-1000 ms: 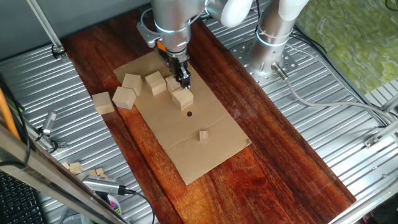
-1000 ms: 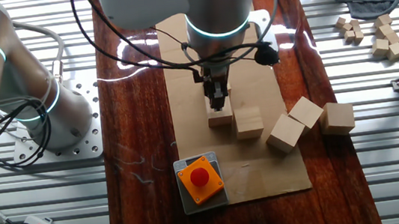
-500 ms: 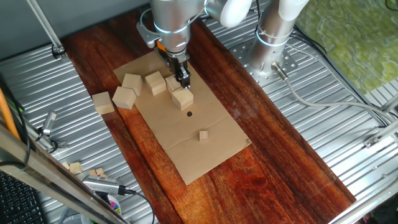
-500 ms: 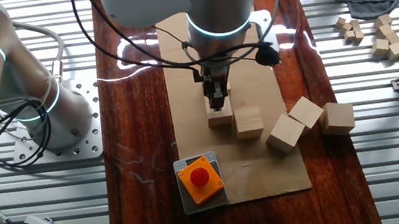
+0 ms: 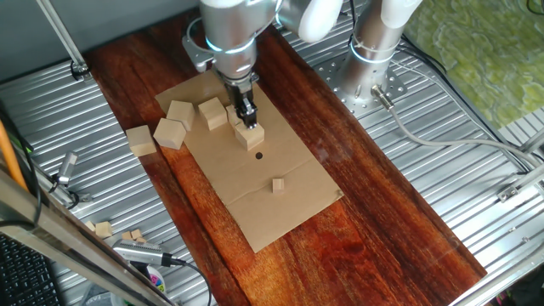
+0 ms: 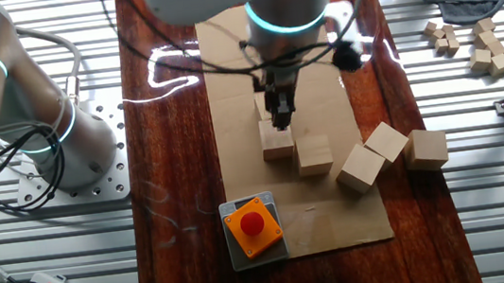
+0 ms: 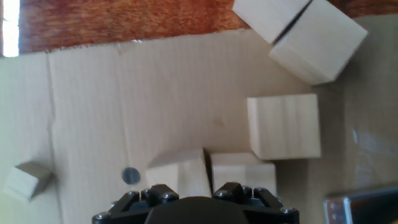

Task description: Stack the blocks into a pyramid shape

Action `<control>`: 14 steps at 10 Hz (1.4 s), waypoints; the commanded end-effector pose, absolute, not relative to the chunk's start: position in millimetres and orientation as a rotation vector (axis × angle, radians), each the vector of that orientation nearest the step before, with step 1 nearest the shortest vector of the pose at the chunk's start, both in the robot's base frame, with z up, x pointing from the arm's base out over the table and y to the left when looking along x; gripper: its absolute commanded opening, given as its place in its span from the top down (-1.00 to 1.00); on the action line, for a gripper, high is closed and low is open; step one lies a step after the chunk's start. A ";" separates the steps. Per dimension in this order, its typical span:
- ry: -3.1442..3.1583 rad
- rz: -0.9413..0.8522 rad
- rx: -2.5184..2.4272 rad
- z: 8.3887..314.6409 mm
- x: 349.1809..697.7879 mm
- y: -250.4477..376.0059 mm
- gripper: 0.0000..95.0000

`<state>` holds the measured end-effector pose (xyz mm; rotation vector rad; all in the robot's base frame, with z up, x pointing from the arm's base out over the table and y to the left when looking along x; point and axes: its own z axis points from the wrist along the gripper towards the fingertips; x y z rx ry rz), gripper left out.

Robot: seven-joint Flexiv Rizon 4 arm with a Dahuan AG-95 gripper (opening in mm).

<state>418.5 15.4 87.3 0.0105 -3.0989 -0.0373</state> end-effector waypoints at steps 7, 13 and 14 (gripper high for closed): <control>-3.155 -0.107 -0.061 67.1 417.6 38.9 -0.60; -3.175 -0.066 -0.087 56.1 409.2 49.8 -0.60; -3.174 -0.068 -0.088 55.7 408.7 50.4 -0.60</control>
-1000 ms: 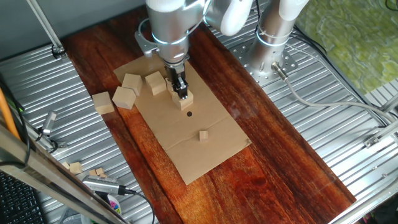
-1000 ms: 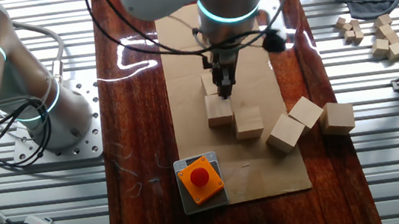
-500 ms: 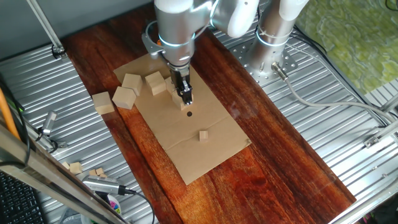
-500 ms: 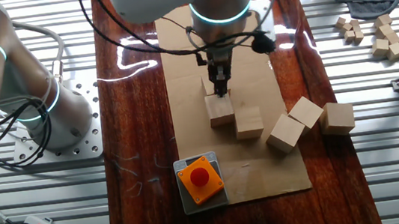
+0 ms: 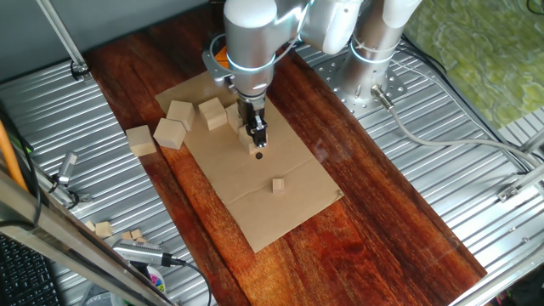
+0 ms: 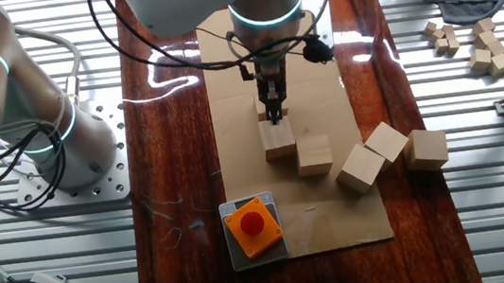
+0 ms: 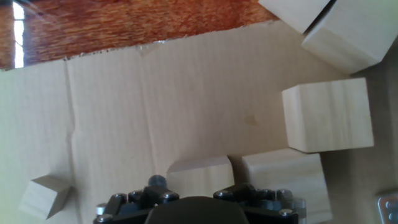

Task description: Stack the blocks into a pyramid shape

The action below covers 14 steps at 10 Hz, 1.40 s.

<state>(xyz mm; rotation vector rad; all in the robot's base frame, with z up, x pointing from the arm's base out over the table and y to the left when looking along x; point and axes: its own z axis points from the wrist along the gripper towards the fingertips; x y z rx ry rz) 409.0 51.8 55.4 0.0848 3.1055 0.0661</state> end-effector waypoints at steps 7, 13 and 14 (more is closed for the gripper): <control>3.084 0.037 0.082 39.0 406.3 47.9 0.20; 3.101 0.044 0.100 41.7 409.5 47.6 1.00; 3.109 0.042 0.091 45.6 414.8 47.1 1.00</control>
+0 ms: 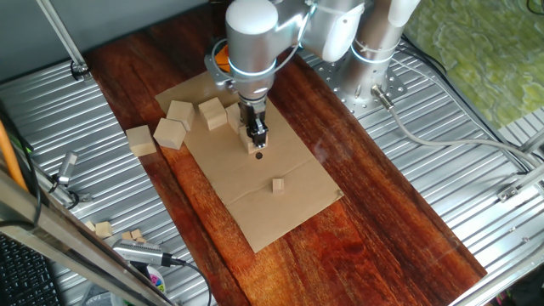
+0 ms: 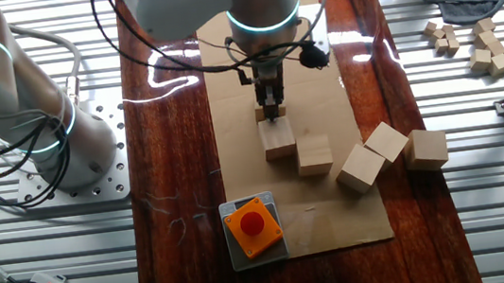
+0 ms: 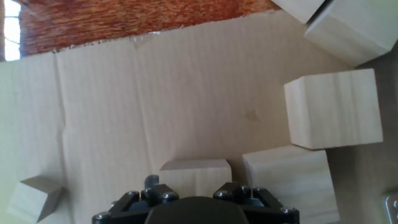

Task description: Stack the blocks into a pyramid shape

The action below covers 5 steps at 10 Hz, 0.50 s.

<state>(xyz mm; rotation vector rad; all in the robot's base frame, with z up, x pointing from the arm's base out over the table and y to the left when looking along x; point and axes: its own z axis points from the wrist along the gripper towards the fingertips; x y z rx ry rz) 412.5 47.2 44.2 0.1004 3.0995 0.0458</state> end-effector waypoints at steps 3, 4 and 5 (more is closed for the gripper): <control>3.098 0.029 0.076 40.7 418.8 46.9 1.00; 3.098 0.023 0.062 37.3 418.4 46.0 1.00; 3.099 0.020 0.060 36.9 418.3 46.0 1.00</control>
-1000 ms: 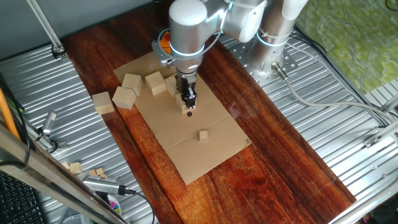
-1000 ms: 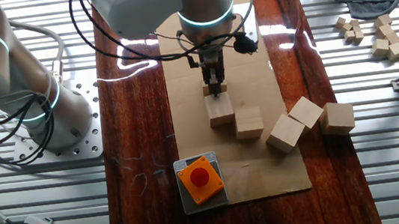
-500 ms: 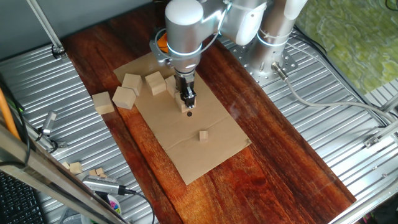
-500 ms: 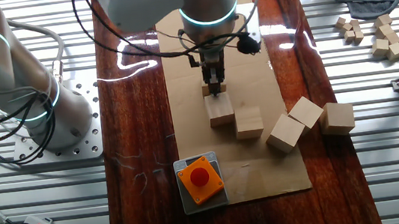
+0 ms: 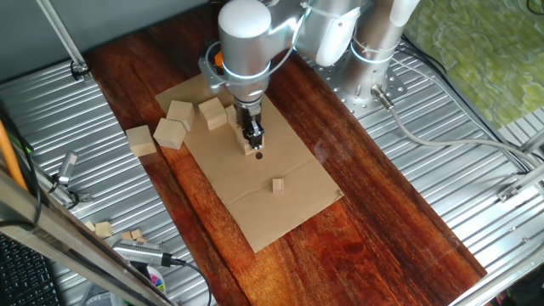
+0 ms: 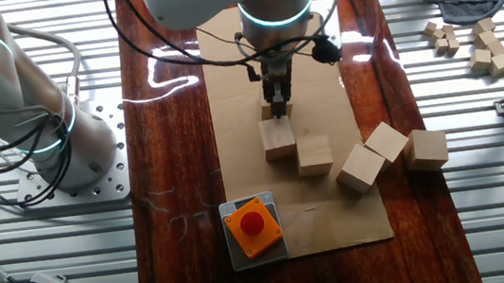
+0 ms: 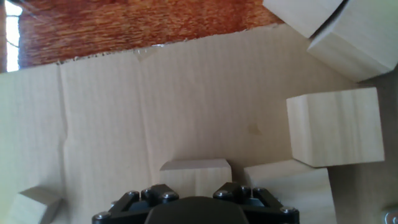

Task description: Stack the blocks into a pyramid shape

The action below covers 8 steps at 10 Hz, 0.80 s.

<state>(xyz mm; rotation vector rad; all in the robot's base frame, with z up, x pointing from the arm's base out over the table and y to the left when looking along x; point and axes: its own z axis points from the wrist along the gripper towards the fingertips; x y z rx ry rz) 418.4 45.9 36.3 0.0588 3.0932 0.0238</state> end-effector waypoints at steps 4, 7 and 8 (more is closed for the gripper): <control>3.131 -0.013 0.037 36.5 417.9 46.3 1.00; 3.170 -0.054 0.051 39.6 415.6 50.7 1.00; 3.177 -0.061 0.054 41.3 415.8 51.2 1.00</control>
